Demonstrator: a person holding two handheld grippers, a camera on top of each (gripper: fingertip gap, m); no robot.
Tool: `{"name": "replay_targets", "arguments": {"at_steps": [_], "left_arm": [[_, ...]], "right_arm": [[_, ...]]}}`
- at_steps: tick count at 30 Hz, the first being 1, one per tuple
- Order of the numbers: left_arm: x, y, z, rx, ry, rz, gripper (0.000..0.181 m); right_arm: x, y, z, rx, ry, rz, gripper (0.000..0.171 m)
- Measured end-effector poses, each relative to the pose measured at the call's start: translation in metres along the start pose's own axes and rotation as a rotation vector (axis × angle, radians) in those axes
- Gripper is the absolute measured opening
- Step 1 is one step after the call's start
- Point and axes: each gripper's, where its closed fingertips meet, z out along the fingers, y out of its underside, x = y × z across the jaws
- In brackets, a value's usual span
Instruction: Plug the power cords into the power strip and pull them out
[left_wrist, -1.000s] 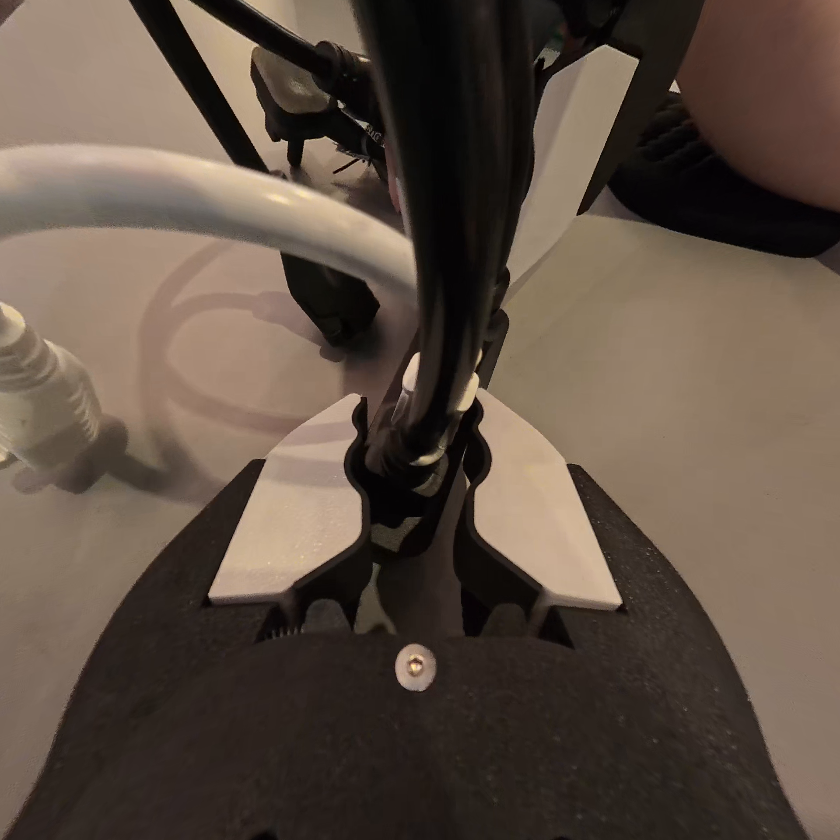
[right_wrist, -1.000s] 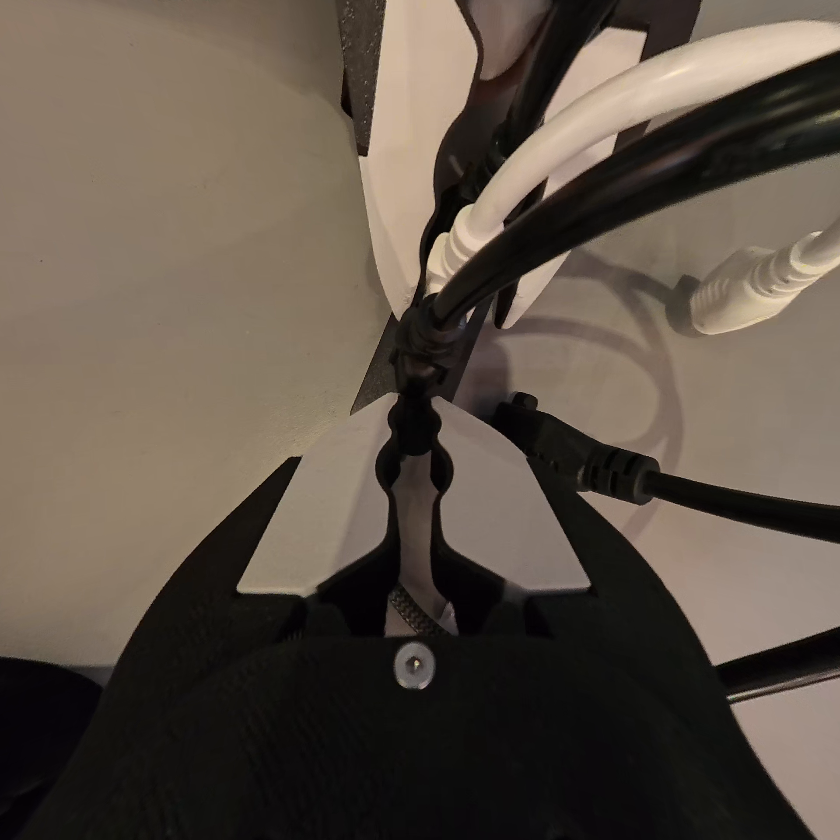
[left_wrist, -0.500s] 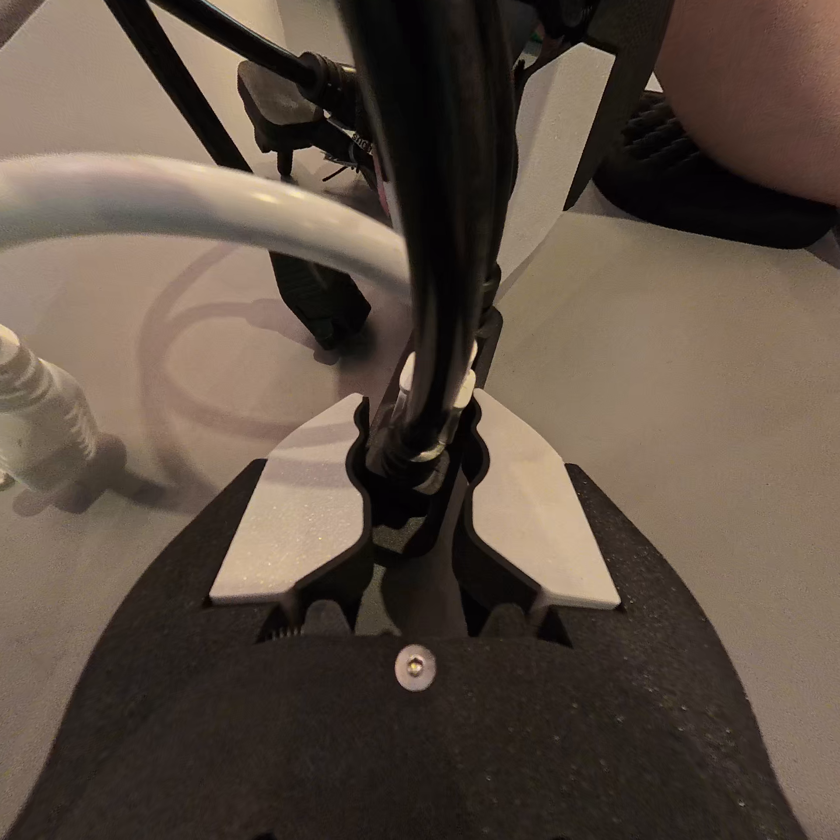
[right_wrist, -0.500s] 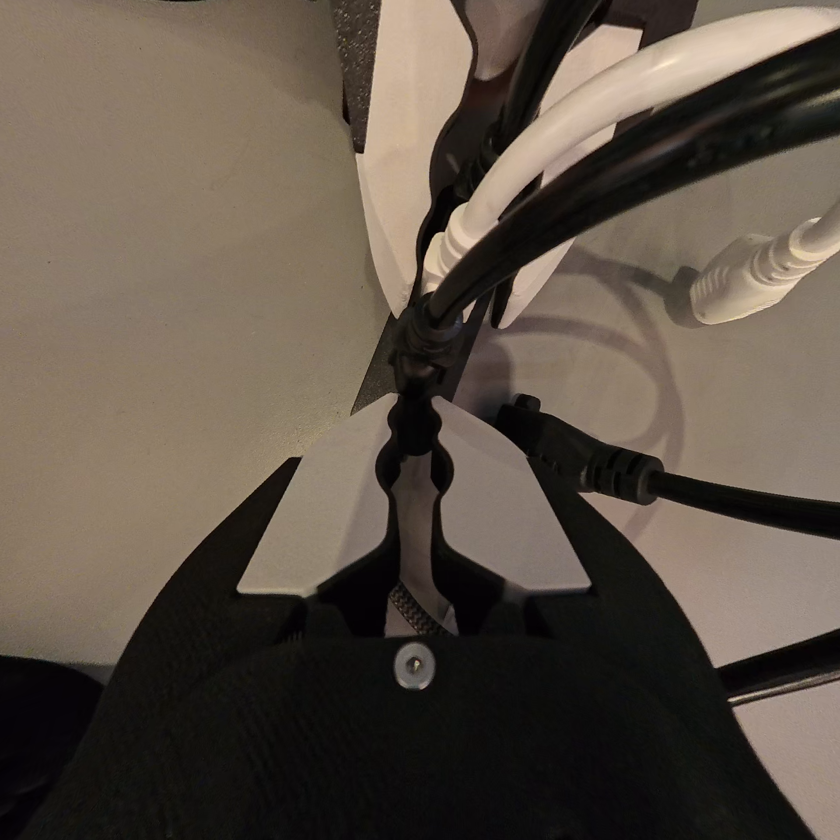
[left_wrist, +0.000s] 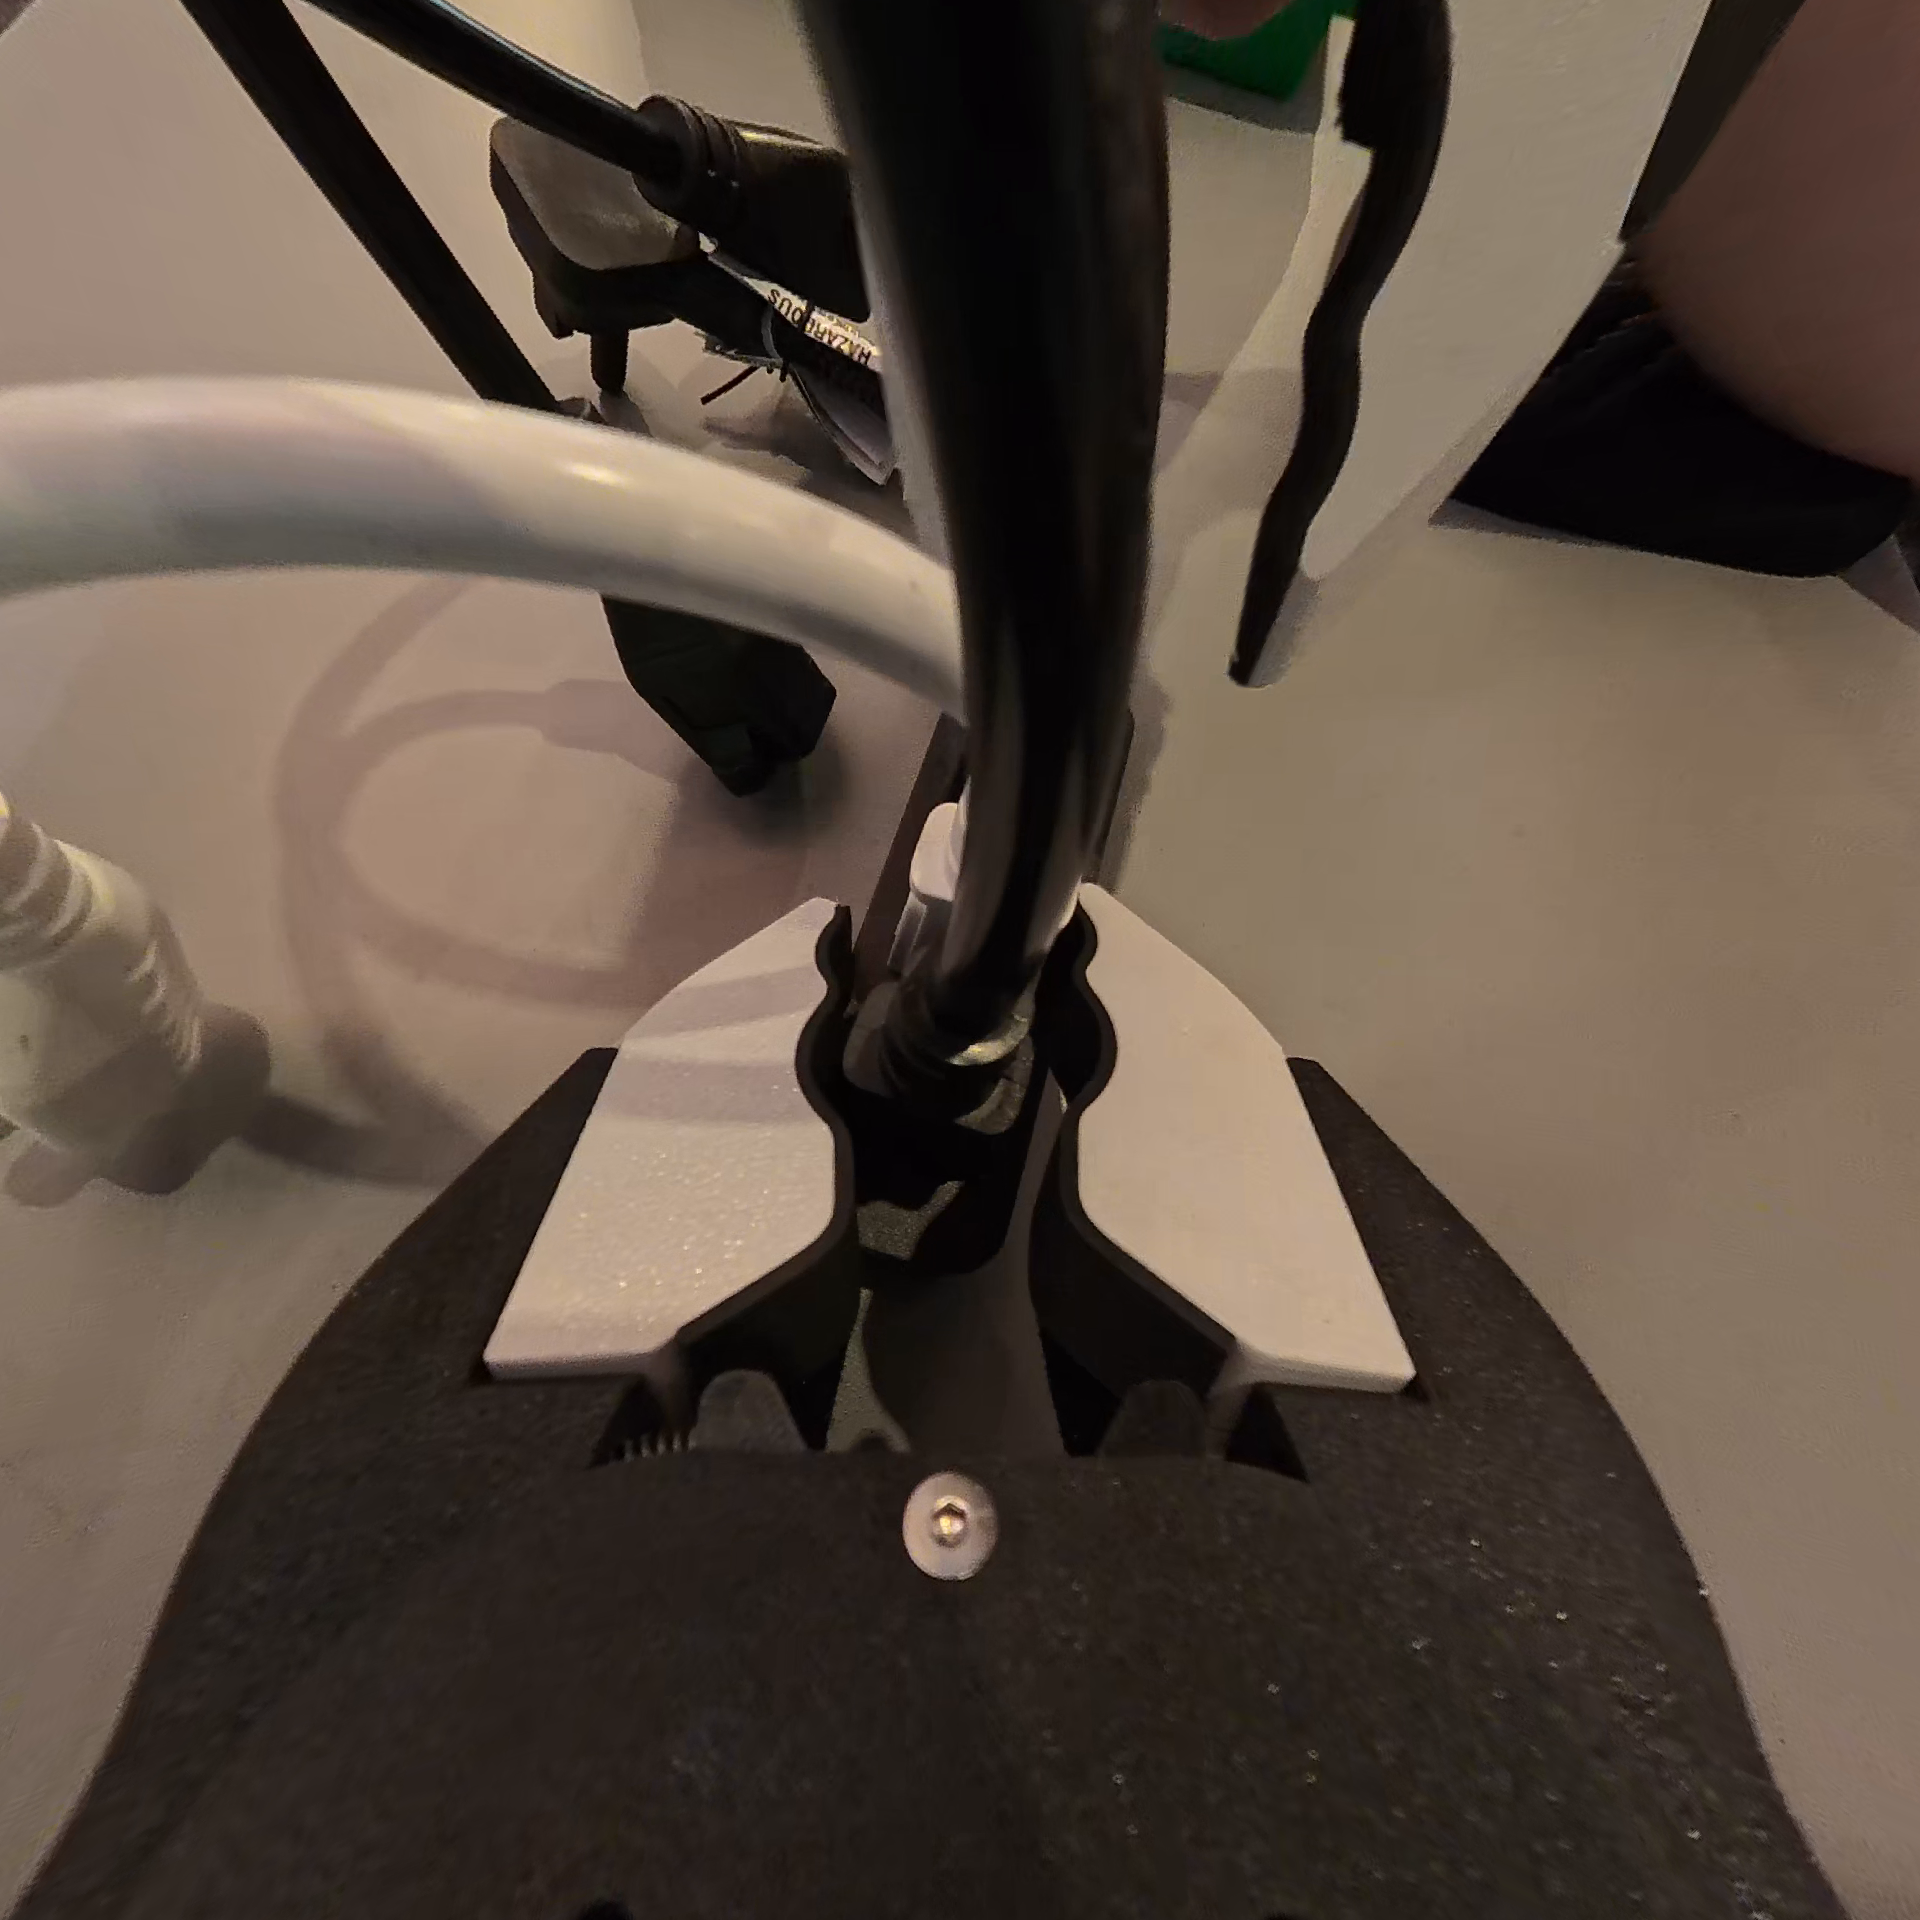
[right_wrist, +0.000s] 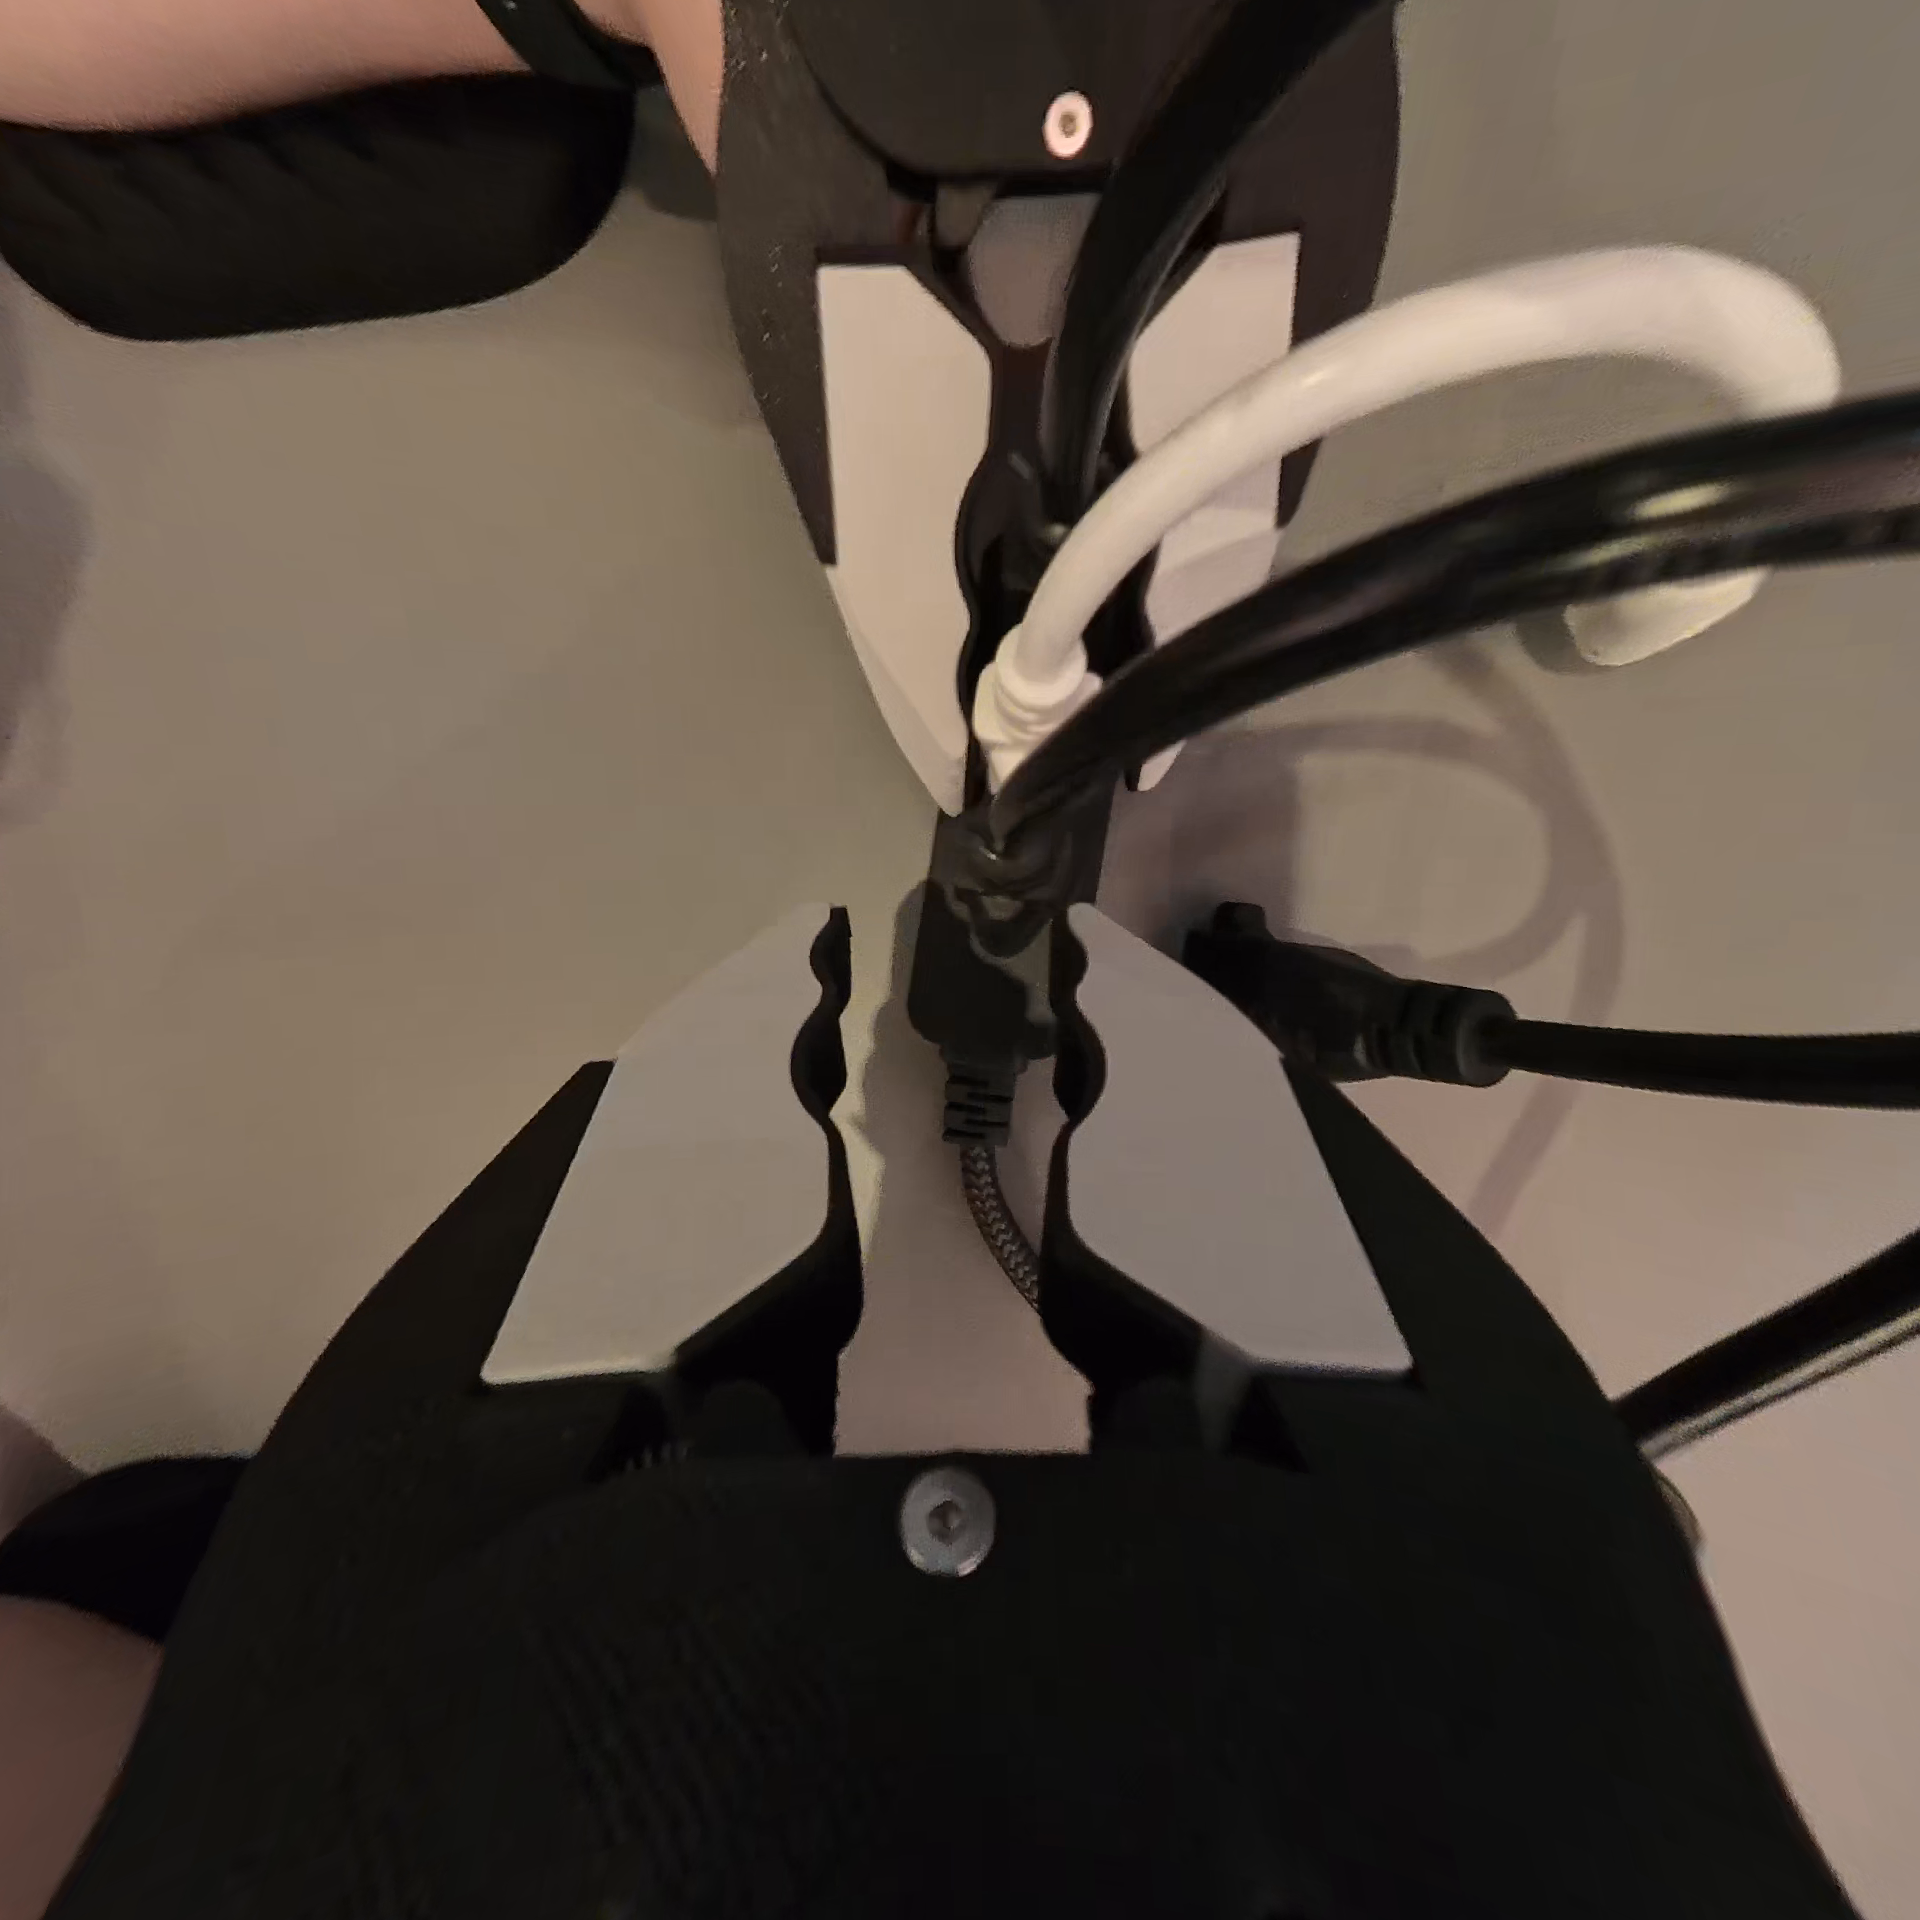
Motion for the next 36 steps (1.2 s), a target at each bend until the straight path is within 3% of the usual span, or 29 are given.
{"name": "replay_targets", "arguments": {"at_steps": [3,6,14,27,32,36], "left_arm": [[0.000,0.000,0.000,-0.004,0.000,0.002,0.037],[0.001,0.000,0.000,-0.011,-0.003,0.005,0.036],[0.001,0.000,0.001,-0.014,-0.003,0.009,0.036],[0.001,0.001,0.001,-0.041,-0.008,0.023,0.036],[0.002,0.000,0.002,-0.034,-0.005,0.008,0.036],[0.002,-0.001,0.002,-0.024,-0.010,-0.002,0.036]], "right_arm": [[0.004,-0.011,0.001,0.010,0.052,0.027,0.037],[0.009,-0.014,0.002,0.009,0.075,0.044,0.015],[0.009,-0.009,0.004,-0.071,0.128,-0.020,0.016],[0.009,-0.010,0.003,-0.059,0.123,-0.096,0.014],[0.006,-0.006,0.003,-0.064,0.094,-0.004,0.016],[0.006,-0.008,0.008,-0.058,0.101,-0.011,0.037]]}}
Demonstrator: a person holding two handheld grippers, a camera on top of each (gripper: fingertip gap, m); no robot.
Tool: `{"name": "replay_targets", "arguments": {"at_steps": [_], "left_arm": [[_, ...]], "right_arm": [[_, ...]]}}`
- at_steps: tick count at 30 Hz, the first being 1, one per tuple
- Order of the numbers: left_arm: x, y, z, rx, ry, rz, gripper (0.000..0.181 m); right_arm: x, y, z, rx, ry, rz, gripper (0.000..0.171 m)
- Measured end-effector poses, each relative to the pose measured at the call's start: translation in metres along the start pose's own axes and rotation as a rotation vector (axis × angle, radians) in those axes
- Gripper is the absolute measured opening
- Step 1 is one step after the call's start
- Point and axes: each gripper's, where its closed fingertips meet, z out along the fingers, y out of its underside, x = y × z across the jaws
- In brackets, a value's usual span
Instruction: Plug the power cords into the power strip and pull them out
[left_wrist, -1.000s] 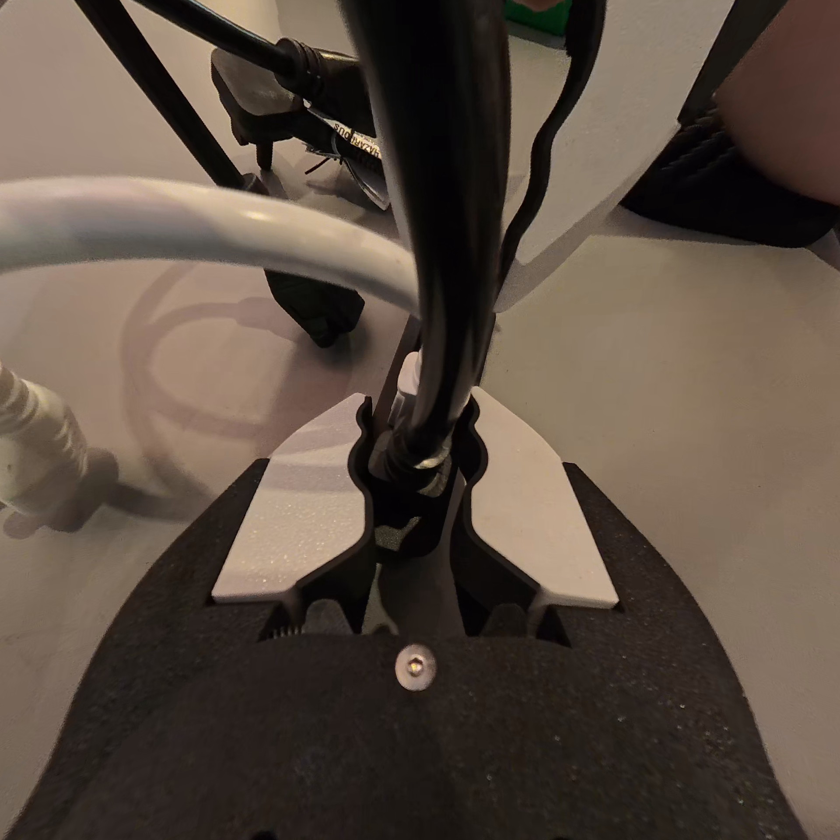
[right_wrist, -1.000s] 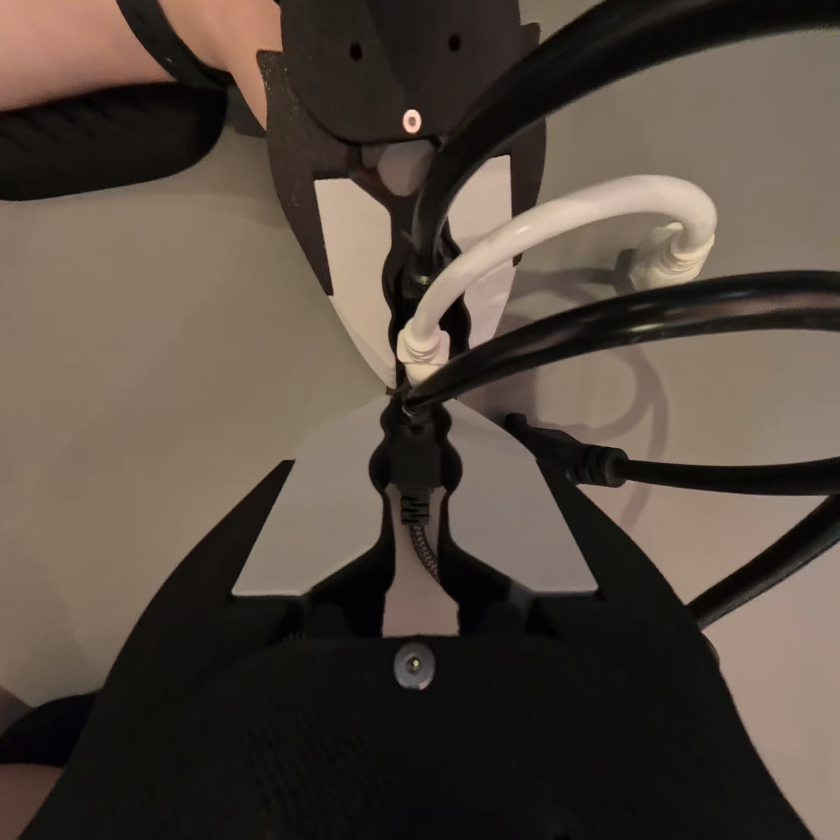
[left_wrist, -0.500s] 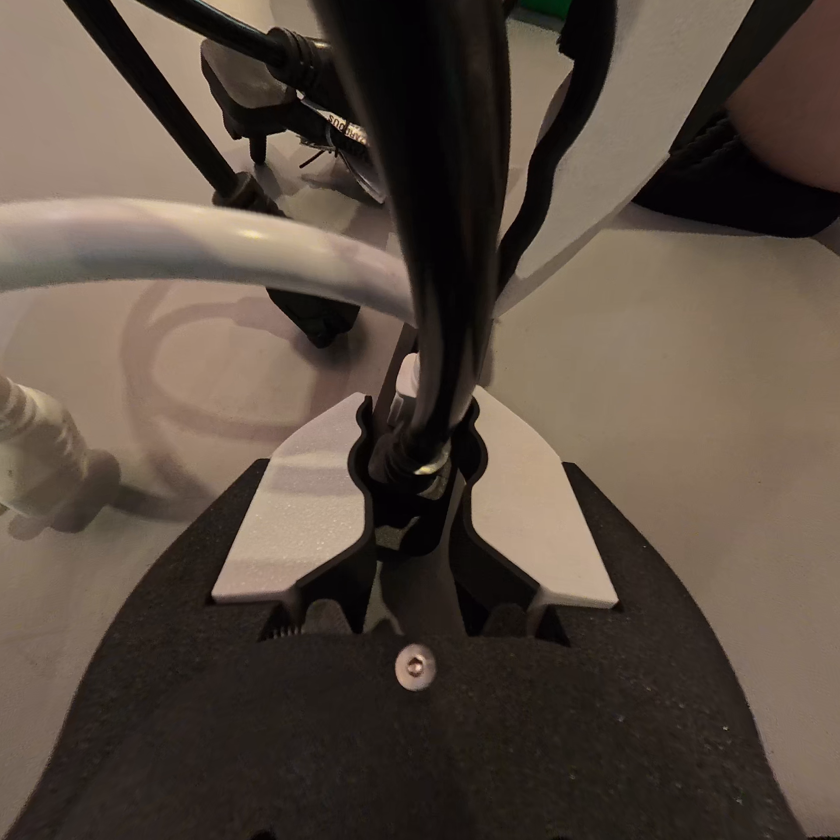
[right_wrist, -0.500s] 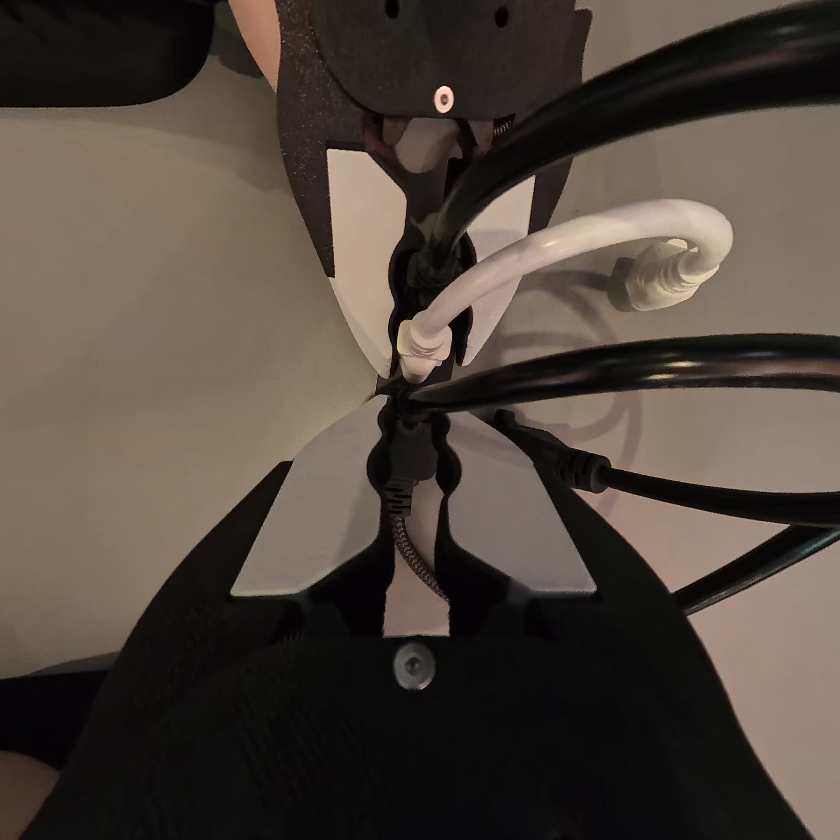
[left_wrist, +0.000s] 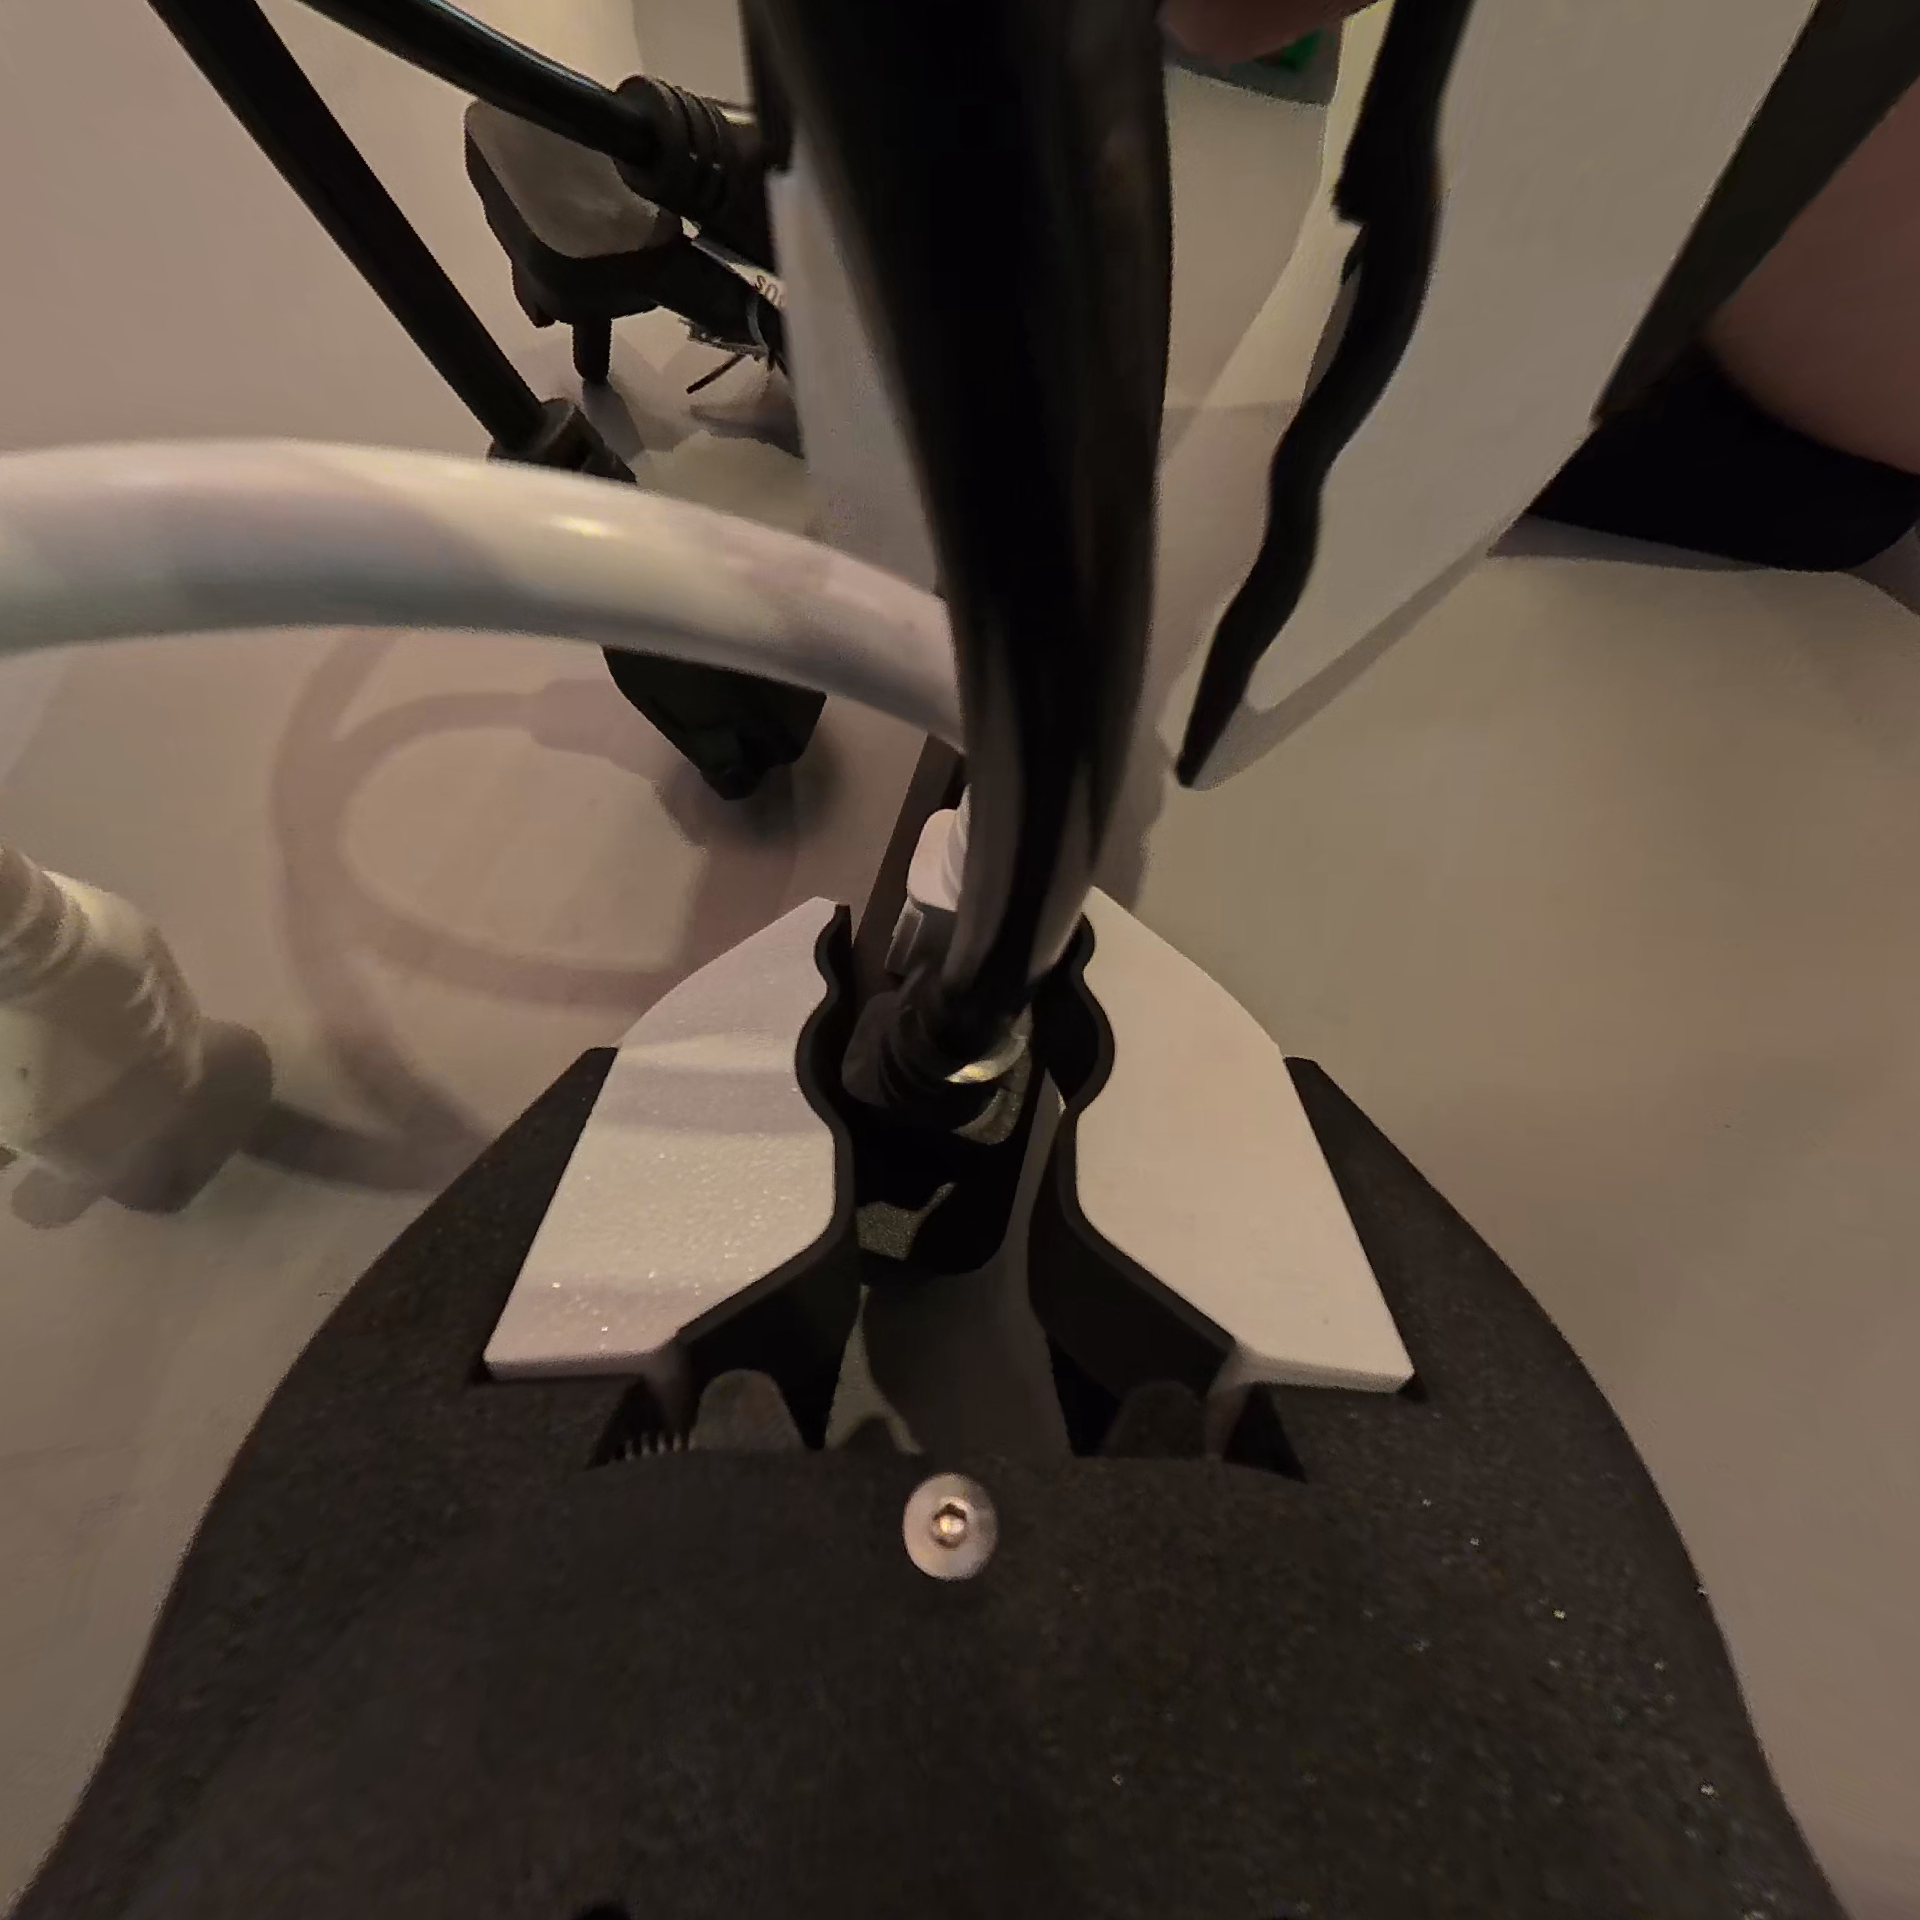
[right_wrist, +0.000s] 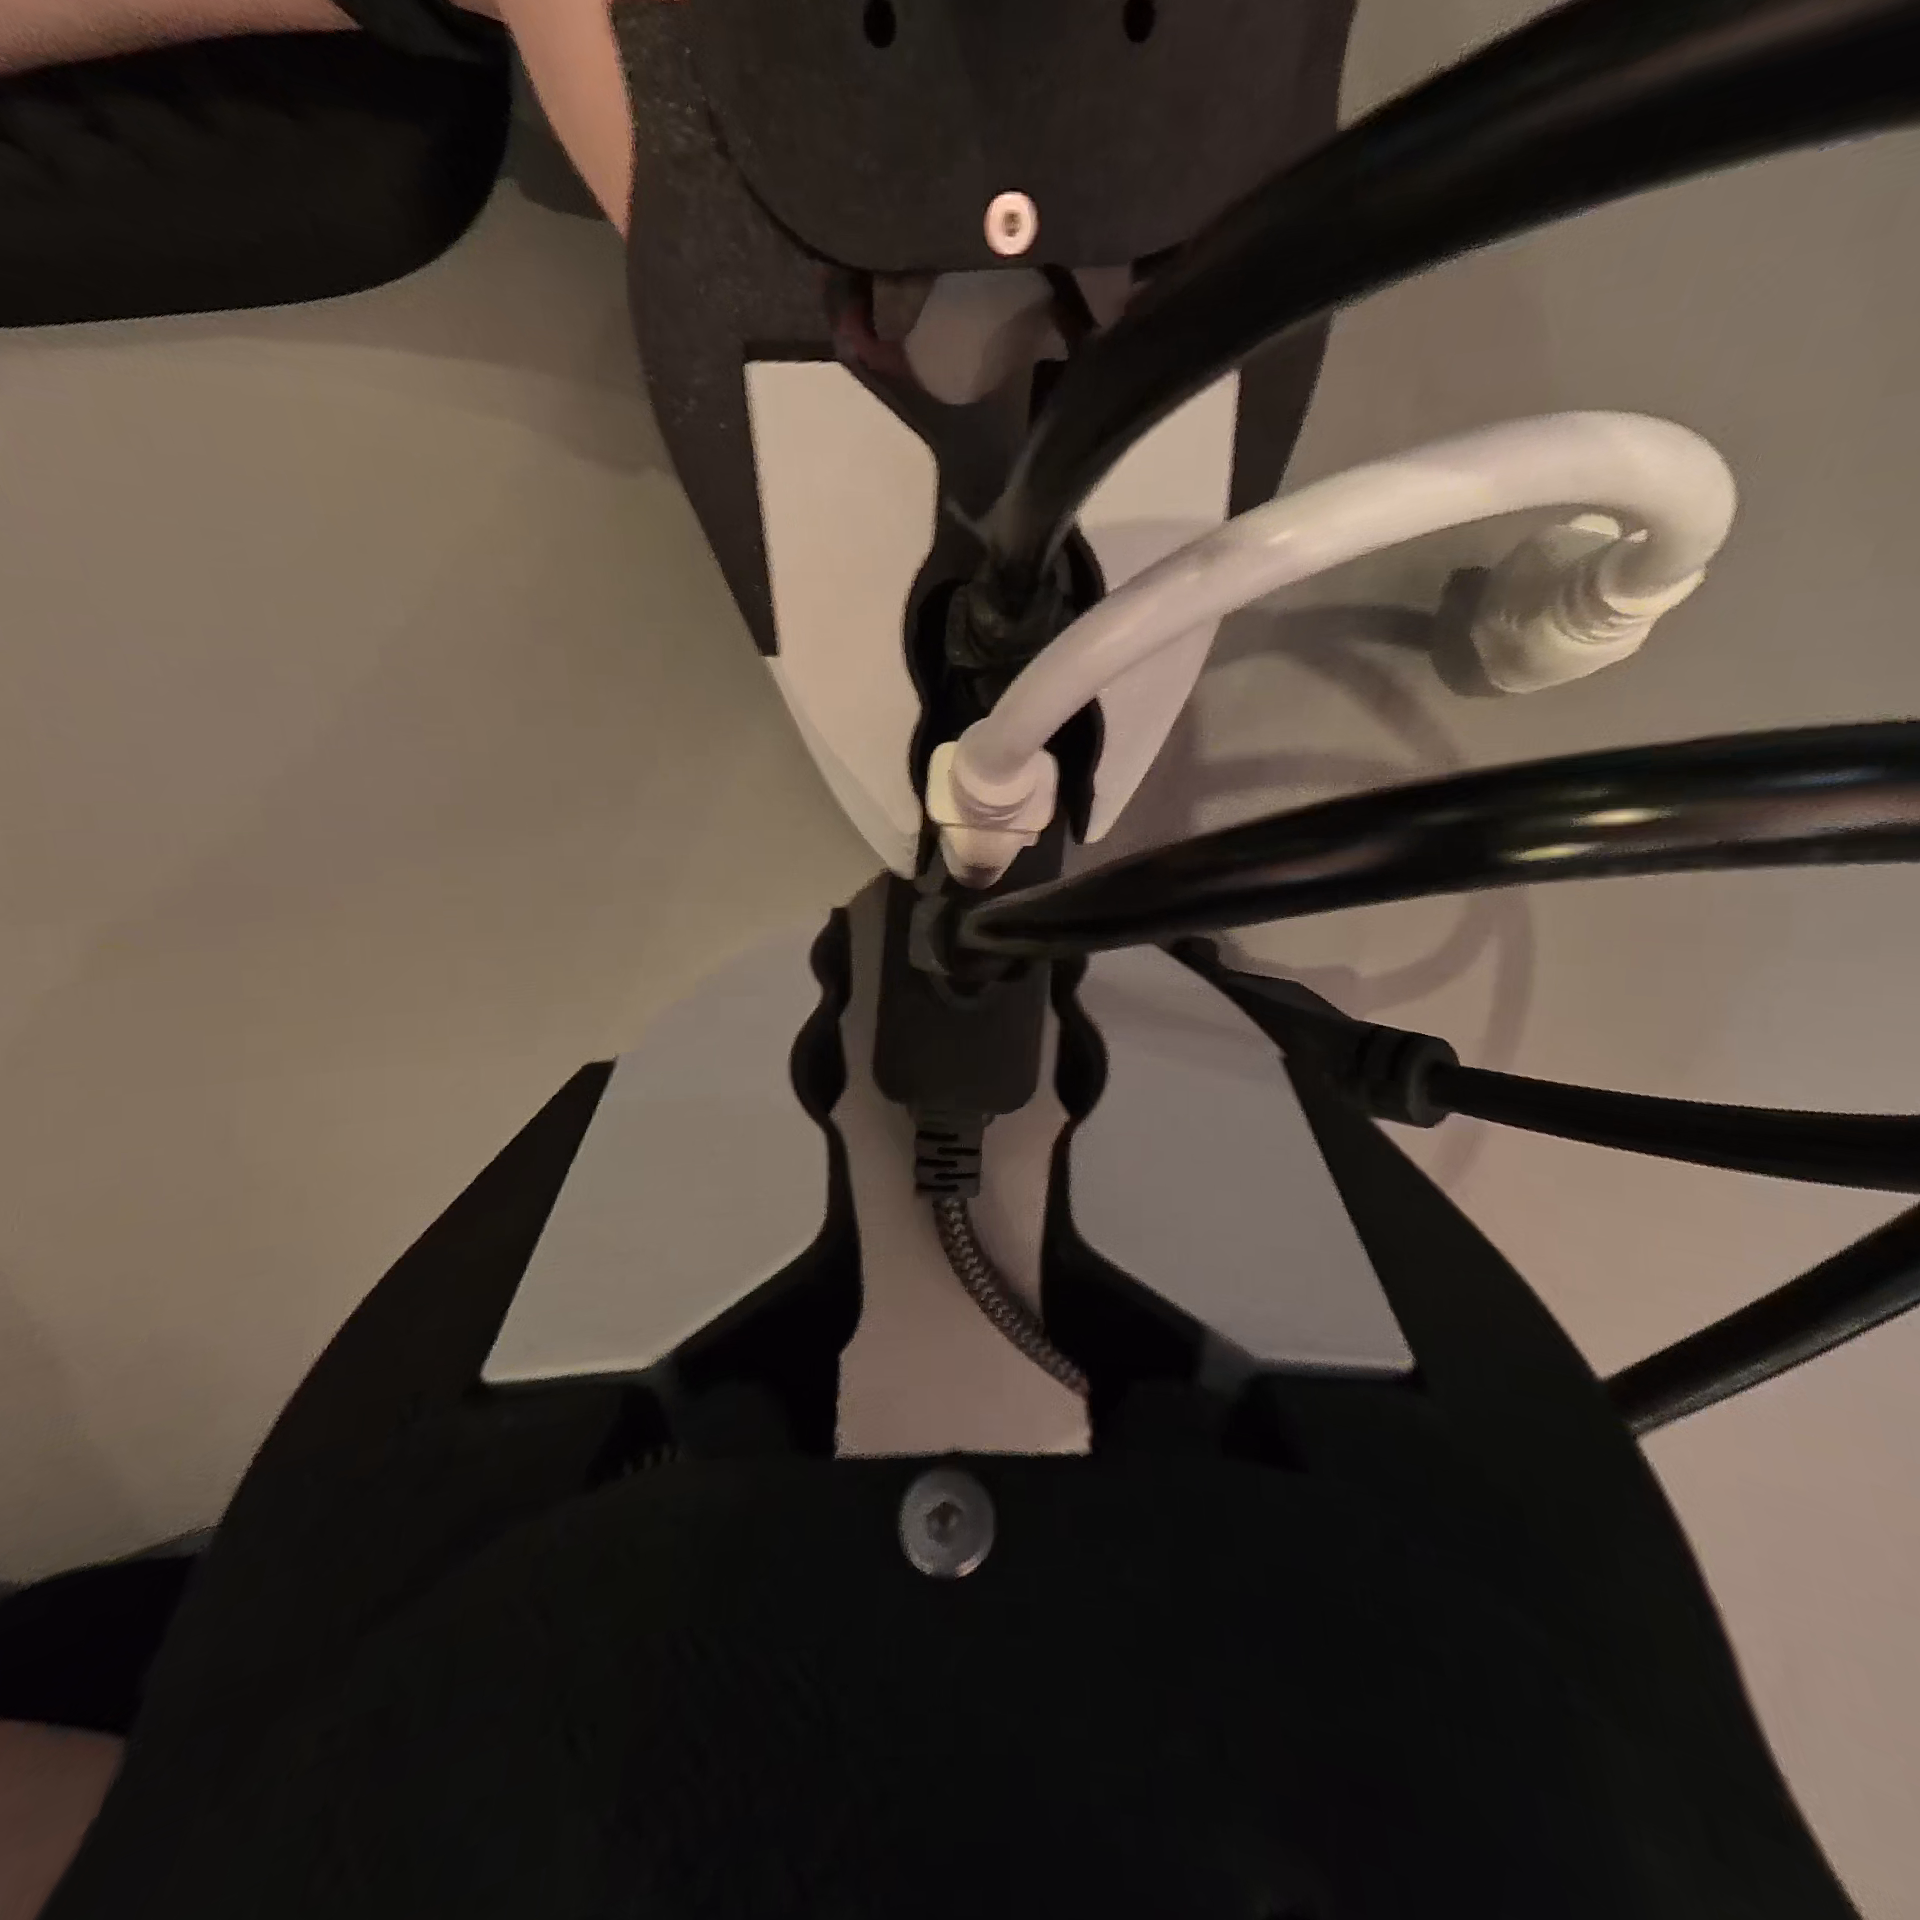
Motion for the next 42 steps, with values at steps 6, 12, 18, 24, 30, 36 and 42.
{"name": "replay_targets", "arguments": {"at_steps": [6,12,18,24,30,36,42], "left_arm": [[0.000,0.000,0.000,0.021,0.000,-0.008,0.036],[0.002,-0.001,0.000,0.032,-0.002,0.004,0.037],[0.006,-0.001,0.005,0.024,-0.016,0.041,0.042],[0.006,0.001,0.005,0.008,-0.020,0.035,0.042],[0.003,0.002,0.002,-0.017,-0.047,0.046,0.042],[0.006,0.001,0.004,-0.021,-0.039,0.051,0.041],[0.007,0.001,0.006,-0.023,-0.033,0.029,0.041]], "right_arm": [[0.002,0.015,0.027,-0.108,-0.001,0.010,0.025],[0.001,0.015,0.027,-0.057,0.002,0.026,0.026],[0.000,0.014,0.027,-0.023,0.014,-0.024,0.026],[0.001,0.013,0.028,-0.044,0.021,0.002,0.026],[0.003,0.010,0.027,-0.046,0.047,-0.015,0.025],[0.002,0.011,0.025,-0.011,0.011,-0.010,0.025],[0.001,0.011,0.023,0.074,-0.056,0.016,0.025]]}}
